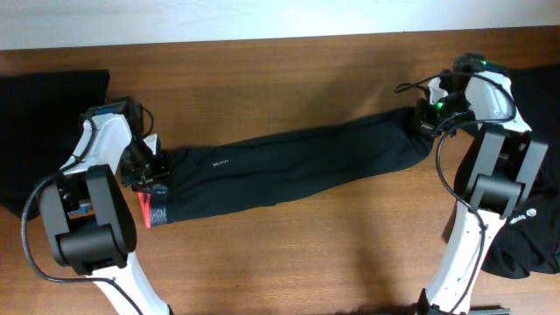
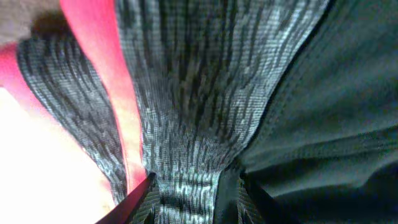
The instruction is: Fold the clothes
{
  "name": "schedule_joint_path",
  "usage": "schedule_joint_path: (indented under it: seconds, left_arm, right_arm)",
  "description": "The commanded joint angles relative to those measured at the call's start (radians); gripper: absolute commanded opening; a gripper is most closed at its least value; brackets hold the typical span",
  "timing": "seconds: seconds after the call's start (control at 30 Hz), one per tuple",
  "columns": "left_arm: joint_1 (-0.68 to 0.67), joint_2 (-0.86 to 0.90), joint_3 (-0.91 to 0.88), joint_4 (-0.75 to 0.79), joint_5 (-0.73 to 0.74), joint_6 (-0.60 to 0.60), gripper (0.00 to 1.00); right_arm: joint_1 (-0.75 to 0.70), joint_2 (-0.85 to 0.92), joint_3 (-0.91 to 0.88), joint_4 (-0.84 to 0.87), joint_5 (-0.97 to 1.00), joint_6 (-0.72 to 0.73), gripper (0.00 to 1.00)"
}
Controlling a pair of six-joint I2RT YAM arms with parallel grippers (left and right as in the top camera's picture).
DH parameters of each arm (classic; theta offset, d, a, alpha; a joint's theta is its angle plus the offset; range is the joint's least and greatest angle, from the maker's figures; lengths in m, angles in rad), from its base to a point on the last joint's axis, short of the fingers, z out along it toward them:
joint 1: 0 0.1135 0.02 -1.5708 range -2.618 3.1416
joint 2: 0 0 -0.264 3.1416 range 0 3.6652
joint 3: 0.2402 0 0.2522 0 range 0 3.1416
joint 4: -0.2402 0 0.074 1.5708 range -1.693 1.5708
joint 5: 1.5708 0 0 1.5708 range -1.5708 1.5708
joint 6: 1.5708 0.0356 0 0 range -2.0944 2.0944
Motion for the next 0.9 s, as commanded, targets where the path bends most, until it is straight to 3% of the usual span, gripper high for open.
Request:
schedule_joint_path:
  seconds: [0.0, 0.17, 0.47, 0.7, 0.87]
  left_arm:
    - [0.002, -0.027, 0.006, 0.018, 0.024, -0.013, 0.4]
    - [0.002, -0.03, 0.124, 0.013, 0.172, 0.024, 0.47]
    - [0.002, -0.03, 0.194, 0.01, 0.204, 0.024, 0.49]
    - [0.002, -0.03, 0.194, 0.006, 0.204, 0.024, 0.5]
    - [0.002, -0.03, 0.194, 0.006, 0.204, 0.024, 0.5]
  right_arm:
    - [-0.045, 0.017, 0.0, -0.007, 0.062, -0.003, 0.04]
    - [-0.098, -0.024, 0.083, -0.047, 0.16, 0.03, 0.04]
    - [-0.121, -0.05, 0.282, -0.211, 0.244, 0.024, 0.04]
    - [0.028, -0.051, 0.354, -0.406, 0.243, 0.005, 0.04]
    - [0.249, -0.051, 0.354, -0.452, 0.236, 0.028, 0.04]
